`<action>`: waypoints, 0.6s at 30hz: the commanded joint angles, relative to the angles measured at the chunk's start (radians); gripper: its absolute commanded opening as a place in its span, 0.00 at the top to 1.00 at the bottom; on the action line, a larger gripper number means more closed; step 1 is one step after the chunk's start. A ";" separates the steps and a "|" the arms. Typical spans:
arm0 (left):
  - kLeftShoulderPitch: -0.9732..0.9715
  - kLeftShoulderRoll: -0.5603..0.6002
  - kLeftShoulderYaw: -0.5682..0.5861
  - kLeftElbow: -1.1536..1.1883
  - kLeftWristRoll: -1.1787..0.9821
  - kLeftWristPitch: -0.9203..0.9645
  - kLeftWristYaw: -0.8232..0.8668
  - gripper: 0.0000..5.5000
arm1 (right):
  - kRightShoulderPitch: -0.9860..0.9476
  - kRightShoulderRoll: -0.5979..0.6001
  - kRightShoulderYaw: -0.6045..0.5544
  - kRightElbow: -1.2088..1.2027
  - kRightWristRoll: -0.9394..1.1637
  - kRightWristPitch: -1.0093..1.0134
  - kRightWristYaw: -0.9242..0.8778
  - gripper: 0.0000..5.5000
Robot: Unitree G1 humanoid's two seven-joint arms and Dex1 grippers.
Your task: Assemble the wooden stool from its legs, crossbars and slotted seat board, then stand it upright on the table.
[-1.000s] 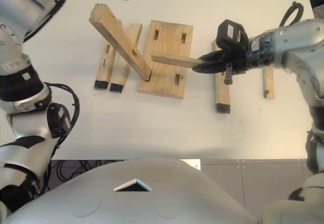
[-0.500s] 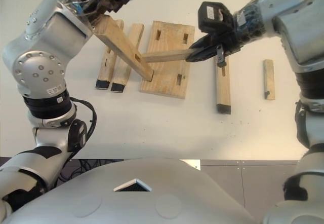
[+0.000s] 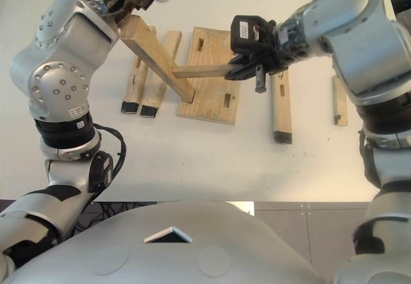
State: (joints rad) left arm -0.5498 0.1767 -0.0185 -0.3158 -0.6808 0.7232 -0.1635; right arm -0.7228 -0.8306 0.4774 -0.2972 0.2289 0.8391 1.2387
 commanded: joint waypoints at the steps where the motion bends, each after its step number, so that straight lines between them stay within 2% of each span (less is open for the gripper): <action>1: 0.062 -0.058 -0.043 0.071 0.021 0.056 0.028 0.46 | 0.007 0.096 0.052 -0.083 -0.009 0.023 -0.067 0.93; 6: 0.074 -0.105 -0.054 0.057 0.032 0.063 0.062 0.46 | -0.061 0.157 0.082 -0.084 -0.012 0.039 -0.062 0.93; 13: 0.088 -0.115 -0.062 0.061 0.057 0.055 0.058 0.46 | -0.103 0.239 0.103 -0.040 -0.017 0.020 -0.070 0.93; 18: 0.092 -0.109 -0.057 0.064 0.076 0.046 0.054 0.46 | -0.105 0.239 0.108 -0.018 -0.045 -0.020 -0.060 0.93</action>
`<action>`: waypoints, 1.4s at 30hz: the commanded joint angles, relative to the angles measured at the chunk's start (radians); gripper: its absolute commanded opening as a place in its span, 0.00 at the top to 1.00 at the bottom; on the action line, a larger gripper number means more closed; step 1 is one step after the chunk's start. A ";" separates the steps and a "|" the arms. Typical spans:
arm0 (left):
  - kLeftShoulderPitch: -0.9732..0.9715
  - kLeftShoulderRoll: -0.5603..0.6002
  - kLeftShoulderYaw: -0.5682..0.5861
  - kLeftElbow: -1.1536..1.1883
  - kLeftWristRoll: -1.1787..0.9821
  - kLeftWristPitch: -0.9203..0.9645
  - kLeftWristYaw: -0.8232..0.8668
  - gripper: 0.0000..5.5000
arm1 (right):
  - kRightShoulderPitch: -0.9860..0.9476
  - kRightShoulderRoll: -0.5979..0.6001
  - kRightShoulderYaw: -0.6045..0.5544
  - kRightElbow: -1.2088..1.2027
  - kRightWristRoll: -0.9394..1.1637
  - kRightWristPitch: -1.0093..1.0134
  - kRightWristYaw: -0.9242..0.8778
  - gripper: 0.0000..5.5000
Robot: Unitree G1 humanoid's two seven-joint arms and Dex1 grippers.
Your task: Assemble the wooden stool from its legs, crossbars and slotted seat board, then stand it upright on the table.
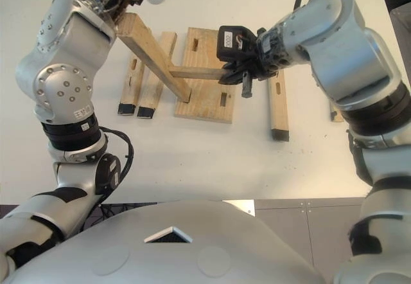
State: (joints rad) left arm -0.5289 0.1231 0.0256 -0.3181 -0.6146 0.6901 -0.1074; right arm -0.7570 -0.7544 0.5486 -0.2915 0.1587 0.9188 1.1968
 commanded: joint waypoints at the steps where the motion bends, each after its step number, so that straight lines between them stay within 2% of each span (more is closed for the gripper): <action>1: 0.072 -0.055 -0.096 0.066 0.012 0.079 -0.004 0.46 | -0.070 0.161 0.035 -0.021 0.021 -0.107 -0.015 0.93; 12: 0.066 -0.049 -0.080 0.084 0.043 0.064 -0.020 0.46 | -0.104 0.173 -0.003 0.006 0.019 -0.118 0.018 0.93; 13: 0.066 -0.050 -0.079 0.085 0.045 0.064 -0.022 0.46 | -0.103 0.175 -0.004 0.005 0.020 -0.116 0.019 0.86; 18: 0.071 -0.052 -0.075 0.093 0.060 0.062 -0.036 0.46 | -0.106 0.189 -0.009 0.012 0.019 -0.126 0.006 0.75; 25: 0.065 -0.054 -0.068 0.108 0.081 0.060 -0.055 0.46 | -0.117 0.185 -0.025 0.010 0.029 -0.121 0.010 0.75; 29: 0.068 -0.049 -0.065 0.109 0.090 0.063 -0.065 0.46 | -0.145 0.184 -0.106 0.034 0.091 -0.054 0.010 0.75; 32: 0.074 -0.049 -0.063 0.107 0.098 0.064 -0.070 0.46 | -0.155 0.152 -0.175 0.083 0.130 -0.016 0.014 0.75; 35: 0.078 -0.048 -0.061 0.102 0.103 0.066 -0.072 0.46 | -0.085 0.073 -0.181 0.073 0.133 -0.021 0.036 0.75; 42: 0.086 -0.045 -0.063 0.091 0.108 0.078 -0.077 0.46 | 0.134 -0.101 -0.115 0.125 0.044 -0.216 0.087 0.54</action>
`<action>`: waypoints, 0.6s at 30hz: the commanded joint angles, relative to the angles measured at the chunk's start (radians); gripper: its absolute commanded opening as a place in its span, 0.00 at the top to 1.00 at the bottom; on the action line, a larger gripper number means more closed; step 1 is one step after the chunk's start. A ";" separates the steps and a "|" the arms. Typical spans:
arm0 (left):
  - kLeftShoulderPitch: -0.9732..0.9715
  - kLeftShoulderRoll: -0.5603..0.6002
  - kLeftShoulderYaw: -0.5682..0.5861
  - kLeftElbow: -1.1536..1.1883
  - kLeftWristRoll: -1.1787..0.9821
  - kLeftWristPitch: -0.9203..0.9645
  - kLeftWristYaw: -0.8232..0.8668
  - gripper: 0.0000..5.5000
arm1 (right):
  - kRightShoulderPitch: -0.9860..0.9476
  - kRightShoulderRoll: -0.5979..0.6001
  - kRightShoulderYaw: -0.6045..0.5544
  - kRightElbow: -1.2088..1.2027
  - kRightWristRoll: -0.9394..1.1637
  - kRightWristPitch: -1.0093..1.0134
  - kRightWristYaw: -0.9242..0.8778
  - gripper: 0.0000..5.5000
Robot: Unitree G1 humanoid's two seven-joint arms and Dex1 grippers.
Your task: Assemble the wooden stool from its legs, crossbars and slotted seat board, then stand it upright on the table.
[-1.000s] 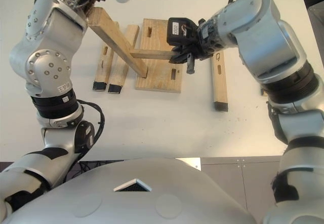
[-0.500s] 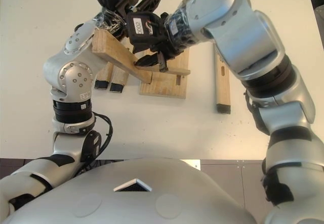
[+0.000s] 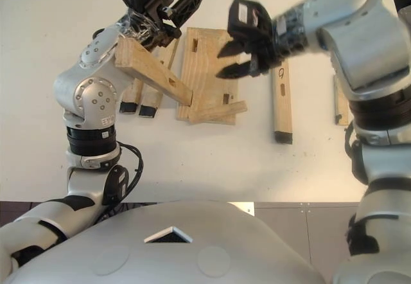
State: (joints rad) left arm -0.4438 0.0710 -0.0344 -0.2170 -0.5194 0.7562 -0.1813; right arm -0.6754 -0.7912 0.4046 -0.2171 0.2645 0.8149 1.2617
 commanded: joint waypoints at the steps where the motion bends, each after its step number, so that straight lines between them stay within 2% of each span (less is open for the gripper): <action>1: 0.001 0.008 -0.005 -0.010 0.013 0.014 -0.005 0.46 | 0.063 -0.070 0.035 0.070 -0.077 -0.144 0.027 0.51; 3: -0.002 0.010 -0.008 -0.008 0.014 0.017 -0.010 0.46 | 0.081 -0.065 0.043 0.101 -0.094 -0.191 0.034 0.45; 18: -0.027 0.021 -0.014 0.004 0.025 0.037 -0.049 0.46 | 0.183 0.059 0.101 0.280 -0.139 -0.319 0.062 0.45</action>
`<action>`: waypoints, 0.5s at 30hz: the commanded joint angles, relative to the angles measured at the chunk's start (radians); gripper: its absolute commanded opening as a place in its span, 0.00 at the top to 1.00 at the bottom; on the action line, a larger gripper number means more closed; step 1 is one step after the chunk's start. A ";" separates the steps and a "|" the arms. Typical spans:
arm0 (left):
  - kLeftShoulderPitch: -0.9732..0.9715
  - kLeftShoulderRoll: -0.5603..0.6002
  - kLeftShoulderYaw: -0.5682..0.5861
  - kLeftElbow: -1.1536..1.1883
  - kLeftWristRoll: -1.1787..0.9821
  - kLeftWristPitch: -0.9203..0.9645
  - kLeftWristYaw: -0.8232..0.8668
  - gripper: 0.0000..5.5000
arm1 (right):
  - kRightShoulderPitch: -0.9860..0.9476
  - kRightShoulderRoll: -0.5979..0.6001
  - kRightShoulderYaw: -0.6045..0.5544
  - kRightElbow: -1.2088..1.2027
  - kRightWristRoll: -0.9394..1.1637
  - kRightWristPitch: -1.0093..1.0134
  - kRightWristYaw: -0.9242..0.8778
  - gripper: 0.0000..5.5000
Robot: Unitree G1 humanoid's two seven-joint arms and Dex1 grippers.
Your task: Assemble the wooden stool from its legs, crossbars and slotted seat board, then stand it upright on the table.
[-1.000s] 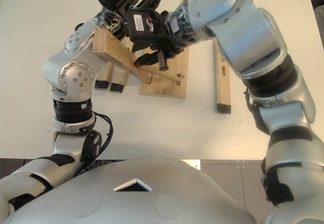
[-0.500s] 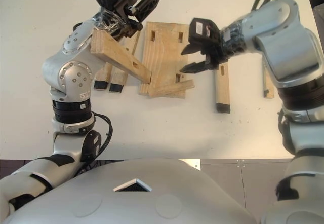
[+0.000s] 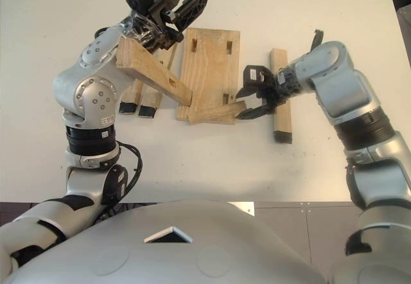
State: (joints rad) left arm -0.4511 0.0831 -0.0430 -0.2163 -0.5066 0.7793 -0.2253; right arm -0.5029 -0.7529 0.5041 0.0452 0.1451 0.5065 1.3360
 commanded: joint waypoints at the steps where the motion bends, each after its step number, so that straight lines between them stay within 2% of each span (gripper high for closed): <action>1: -0.019 0.010 -0.004 0.002 0.012 0.015 -0.006 0.46 | 0.012 0.022 -0.001 0.015 -0.017 -0.014 -0.011 0.45; 5: -0.018 0.007 -0.004 0.004 0.017 0.013 -0.006 0.46 | 0.015 0.008 0.024 0.034 -0.070 -0.115 -0.015 0.49; 8: -0.019 0.001 -0.006 0.005 0.020 0.013 -0.004 0.46 | 0.021 0.001 0.056 0.055 -0.142 -0.237 -0.020 0.58; 15: -0.016 -0.006 -0.001 0.003 0.027 0.010 -0.002 0.46 | 0.014 0.008 0.031 0.065 -0.196 -0.280 -0.071 0.77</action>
State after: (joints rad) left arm -0.4549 0.0772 -0.0431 -0.2148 -0.4860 0.7801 -0.2274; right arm -0.5014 -0.7435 0.5285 0.0841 0.0221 0.2320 1.3029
